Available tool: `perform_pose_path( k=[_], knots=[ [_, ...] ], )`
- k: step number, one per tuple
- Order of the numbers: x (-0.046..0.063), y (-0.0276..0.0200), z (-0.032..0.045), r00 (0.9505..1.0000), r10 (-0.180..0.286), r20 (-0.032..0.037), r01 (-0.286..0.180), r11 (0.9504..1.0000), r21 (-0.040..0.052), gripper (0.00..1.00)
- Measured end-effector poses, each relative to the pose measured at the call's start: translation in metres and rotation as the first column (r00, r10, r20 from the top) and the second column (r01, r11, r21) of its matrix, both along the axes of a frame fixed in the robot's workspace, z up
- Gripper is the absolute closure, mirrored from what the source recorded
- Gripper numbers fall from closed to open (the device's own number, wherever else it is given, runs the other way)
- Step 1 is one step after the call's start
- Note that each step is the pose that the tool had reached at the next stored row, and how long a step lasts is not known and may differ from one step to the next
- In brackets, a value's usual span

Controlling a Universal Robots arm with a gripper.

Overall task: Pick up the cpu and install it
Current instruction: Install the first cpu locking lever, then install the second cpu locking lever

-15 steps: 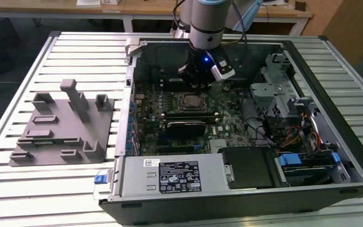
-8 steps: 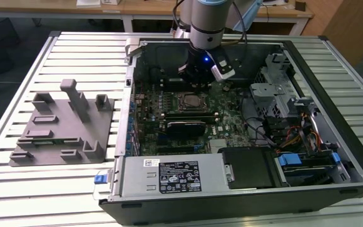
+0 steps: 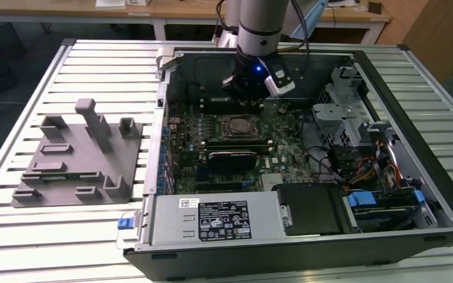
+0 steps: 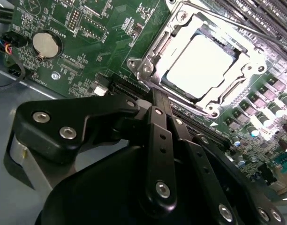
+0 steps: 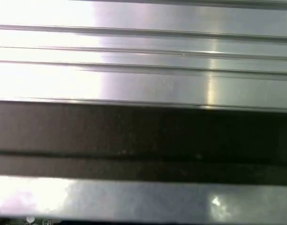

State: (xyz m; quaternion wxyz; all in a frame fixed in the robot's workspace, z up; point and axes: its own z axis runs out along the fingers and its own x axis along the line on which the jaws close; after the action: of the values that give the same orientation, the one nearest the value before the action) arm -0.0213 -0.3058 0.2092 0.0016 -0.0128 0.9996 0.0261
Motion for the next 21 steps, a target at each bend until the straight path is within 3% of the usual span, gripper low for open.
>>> perform_pose_path(
  k=[21],
  knots=[
    [0.0002, -0.0080, 0.0000, 1.0000, 0.000, -0.0001, 0.000, 1.0000, -0.0001, 0.89]
  ],
)
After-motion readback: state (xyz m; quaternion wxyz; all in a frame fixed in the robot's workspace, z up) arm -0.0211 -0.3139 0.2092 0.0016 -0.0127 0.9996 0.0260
